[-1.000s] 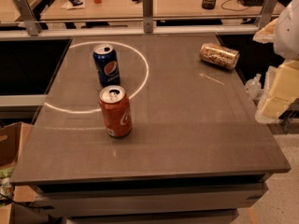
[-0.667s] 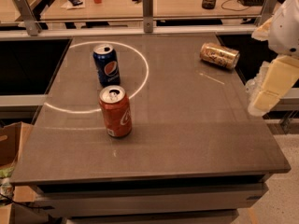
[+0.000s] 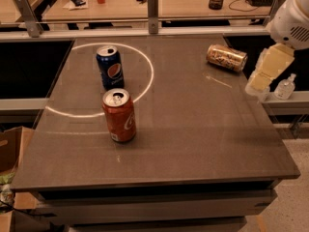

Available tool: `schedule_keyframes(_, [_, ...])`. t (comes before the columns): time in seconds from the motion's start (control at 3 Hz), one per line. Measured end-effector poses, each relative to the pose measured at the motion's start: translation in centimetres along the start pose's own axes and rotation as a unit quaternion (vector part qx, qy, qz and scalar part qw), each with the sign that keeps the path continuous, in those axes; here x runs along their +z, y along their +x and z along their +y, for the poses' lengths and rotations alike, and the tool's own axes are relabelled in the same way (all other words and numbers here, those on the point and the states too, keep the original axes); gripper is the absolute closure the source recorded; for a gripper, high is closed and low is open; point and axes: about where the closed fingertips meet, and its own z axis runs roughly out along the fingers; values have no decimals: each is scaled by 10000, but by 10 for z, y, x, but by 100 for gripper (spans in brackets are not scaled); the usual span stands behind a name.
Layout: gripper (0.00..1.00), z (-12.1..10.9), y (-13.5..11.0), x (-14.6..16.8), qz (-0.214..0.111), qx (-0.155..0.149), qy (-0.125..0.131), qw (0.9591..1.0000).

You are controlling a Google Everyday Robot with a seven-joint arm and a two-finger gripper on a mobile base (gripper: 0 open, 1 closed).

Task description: Place orange can upright

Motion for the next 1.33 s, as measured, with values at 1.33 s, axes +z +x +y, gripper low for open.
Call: schedule_keyframes(1.33, [0, -128, 1, 87, -184, 1130, -86, 9934])
